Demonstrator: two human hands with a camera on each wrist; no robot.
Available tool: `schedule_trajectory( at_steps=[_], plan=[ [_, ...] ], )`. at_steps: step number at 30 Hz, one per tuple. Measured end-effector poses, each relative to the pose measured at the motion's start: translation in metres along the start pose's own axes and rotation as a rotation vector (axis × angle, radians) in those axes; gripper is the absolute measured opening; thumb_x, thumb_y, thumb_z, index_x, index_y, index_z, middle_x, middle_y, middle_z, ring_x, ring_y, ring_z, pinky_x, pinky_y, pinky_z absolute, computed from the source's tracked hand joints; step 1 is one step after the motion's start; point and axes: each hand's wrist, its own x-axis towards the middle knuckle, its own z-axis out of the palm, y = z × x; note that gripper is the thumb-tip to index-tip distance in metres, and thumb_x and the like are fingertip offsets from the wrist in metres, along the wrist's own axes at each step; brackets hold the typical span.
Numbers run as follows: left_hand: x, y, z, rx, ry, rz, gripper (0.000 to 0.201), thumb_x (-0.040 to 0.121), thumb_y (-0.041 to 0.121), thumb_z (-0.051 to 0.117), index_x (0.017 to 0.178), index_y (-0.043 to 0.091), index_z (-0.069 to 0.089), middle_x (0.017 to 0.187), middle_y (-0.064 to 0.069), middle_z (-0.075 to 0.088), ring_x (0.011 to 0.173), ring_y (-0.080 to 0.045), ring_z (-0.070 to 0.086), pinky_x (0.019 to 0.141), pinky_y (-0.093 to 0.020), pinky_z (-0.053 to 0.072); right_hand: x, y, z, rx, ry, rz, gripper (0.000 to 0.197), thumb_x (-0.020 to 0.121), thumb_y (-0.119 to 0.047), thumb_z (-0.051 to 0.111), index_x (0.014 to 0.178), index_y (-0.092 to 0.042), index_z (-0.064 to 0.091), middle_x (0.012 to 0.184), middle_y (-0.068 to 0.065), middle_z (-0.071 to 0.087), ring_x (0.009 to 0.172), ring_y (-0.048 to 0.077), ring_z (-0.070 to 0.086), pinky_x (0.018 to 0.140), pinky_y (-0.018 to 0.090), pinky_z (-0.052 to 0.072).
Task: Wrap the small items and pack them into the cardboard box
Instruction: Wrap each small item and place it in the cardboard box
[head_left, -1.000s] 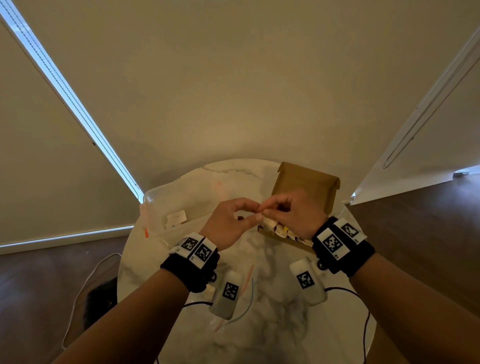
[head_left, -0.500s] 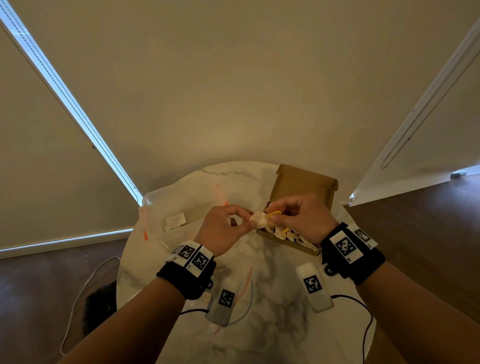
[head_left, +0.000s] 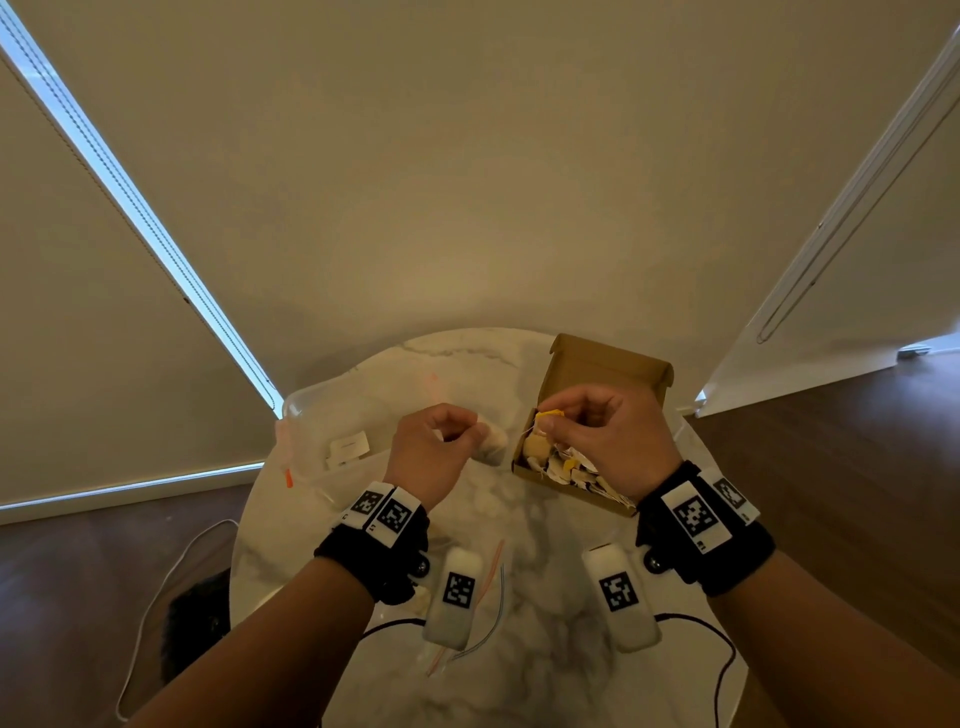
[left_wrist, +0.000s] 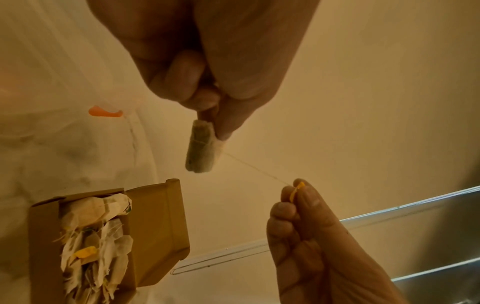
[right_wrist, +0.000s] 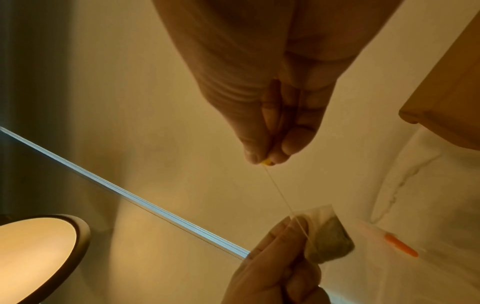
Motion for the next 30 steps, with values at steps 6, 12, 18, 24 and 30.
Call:
schedule_trajectory(
  at_steps=[6,12,18,24,30],
  plan=[
    [0.004,0.006,0.002,-0.074,0.026,-0.071,0.012,0.083,0.015,0.072,0.078,0.022,0.064,0.078,-0.004,0.069,0.047,-0.001,0.049,0.054,-0.025,0.038,-0.025,0.016,0.008,-0.057,-0.094,-0.061,0.007,0.074,-0.008,0.079,0.077,-0.014,0.077,0.071,0.003,0.071,0.062,0.012,0.061,0.062,0.02,0.051],
    [0.0,0.014,0.002,-0.337,-0.046,-0.163,0.01,0.088,0.004,0.066,0.094,0.012,0.065,0.053,0.007,0.053,0.037,-0.007,0.033,0.036,-0.018,0.028,-0.034,0.042,0.008,-0.073,-0.144,0.128,0.004,0.084,-0.008,0.071,0.082,-0.007,0.075,0.061,0.008,0.07,0.046,0.02,0.061,0.042,0.027,0.047],
    [-0.005,0.019,0.0,-0.454,-0.155,-0.227,0.011,0.089,0.001,0.063,0.097,0.005,0.068,0.057,0.001,0.04,0.041,-0.01,0.027,0.037,-0.018,0.019,-0.017,0.061,0.006,-0.102,-0.046,0.232,0.01,0.086,-0.003,0.066,0.08,-0.008,0.072,0.069,0.011,0.072,0.061,0.026,0.067,0.058,0.037,0.058],
    [-0.01,0.015,-0.002,-0.224,-0.154,-0.118,0.003,0.085,0.01,0.071,0.085,0.008,0.074,0.058,0.006,0.055,0.046,-0.005,0.045,0.043,-0.015,0.032,0.013,0.05,-0.005,-0.035,0.118,0.244,0.016,0.088,-0.004,0.064,0.104,-0.006,0.065,0.077,0.013,0.073,0.064,0.025,0.068,0.061,0.032,0.058],
    [-0.006,-0.005,-0.007,0.104,-0.199,0.002,0.009,0.079,0.018,0.078,0.075,0.026,0.075,0.074,0.003,0.071,0.071,-0.005,0.062,0.072,-0.024,0.048,0.028,0.006,-0.014,-0.055,0.217,0.057,0.007,0.085,-0.017,0.071,0.09,-0.014,0.075,0.068,-0.004,0.068,0.056,0.004,0.057,0.056,0.017,0.049]
  ],
)
